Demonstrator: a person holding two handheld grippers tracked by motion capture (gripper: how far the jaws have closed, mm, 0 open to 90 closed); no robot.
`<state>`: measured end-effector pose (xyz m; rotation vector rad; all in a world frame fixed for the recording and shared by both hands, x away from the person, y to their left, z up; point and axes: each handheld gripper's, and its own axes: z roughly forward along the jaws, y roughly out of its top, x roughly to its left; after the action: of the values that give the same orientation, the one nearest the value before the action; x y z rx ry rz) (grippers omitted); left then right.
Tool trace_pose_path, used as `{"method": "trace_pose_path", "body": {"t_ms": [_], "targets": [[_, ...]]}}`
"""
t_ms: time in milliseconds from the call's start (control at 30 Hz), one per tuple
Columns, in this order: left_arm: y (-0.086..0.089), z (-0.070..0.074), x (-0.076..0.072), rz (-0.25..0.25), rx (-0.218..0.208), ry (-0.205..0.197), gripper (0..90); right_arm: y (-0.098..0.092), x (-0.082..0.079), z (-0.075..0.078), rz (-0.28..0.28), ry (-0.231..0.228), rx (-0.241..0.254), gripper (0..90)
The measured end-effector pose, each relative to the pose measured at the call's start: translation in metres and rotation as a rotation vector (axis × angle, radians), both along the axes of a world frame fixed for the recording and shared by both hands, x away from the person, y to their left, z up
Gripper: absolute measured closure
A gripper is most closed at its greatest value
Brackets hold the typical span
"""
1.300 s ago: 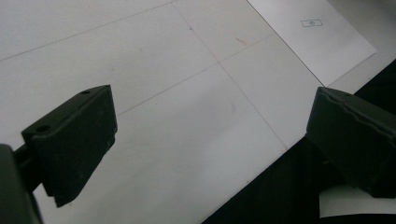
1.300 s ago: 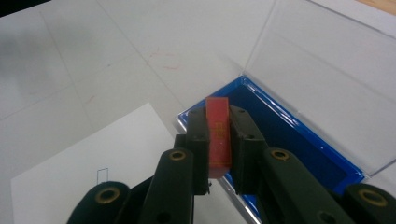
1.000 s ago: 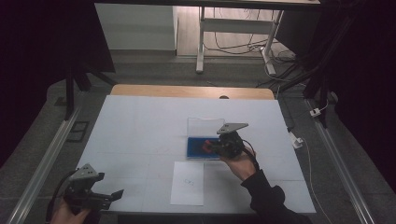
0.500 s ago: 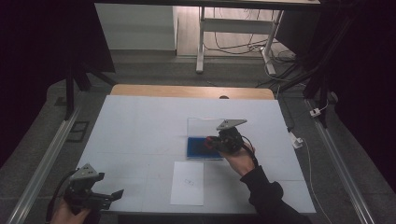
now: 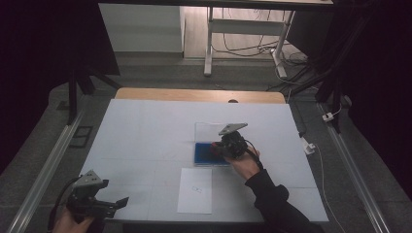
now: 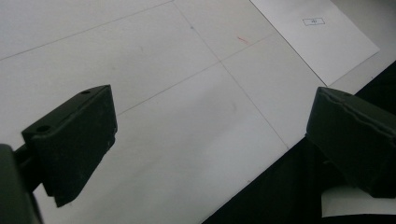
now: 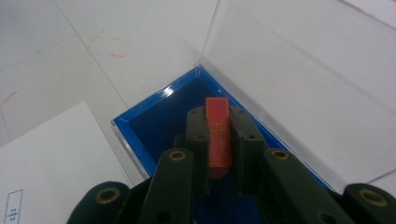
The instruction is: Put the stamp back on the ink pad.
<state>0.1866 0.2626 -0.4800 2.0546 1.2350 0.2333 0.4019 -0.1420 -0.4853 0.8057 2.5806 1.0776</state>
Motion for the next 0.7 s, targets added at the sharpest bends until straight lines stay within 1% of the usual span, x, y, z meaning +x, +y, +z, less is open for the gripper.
{"method": "trace_pose_path", "body": {"t_ms": [167,267,333,433,633,667,700], "targets": [[0.0001,0.0,0.0,0.0,-0.001,0.0,2.4,0.0052,0.0013,-0.0043,0.01,0.006,-0.024,79.5],[0.0,-0.0001,-0.0001,0.001,0.0,-0.001,2.4,0.0084,0.0013,-0.008,0.015,0.0,-0.046,79.5],[0.0,-0.0001,-0.0001,0.001,0.0,-0.001,2.4,0.009,0.0015,-0.0079,0.006,0.005,-0.051,79.5],[-0.0002,-0.0001,-0.0001,0.001,0.001,-0.001,2.5,0.0093,0.0027,-0.0085,-0.003,0.024,-0.045,79.5],[-0.0002,-0.0001,0.0,0.001,0.001,-0.001,2.5,0.0096,0.0025,-0.0086,-0.003,0.023,-0.047,79.3],[-0.0002,-0.0001,0.0,0.001,0.001,-0.001,2.5,0.0096,0.0024,-0.0085,-0.003,0.021,-0.047,78.8],[-0.0002,-0.0001,0.0,0.001,0.001,-0.001,2.5,0.0097,0.0024,-0.0086,-0.003,0.023,-0.048,76.3]]}}
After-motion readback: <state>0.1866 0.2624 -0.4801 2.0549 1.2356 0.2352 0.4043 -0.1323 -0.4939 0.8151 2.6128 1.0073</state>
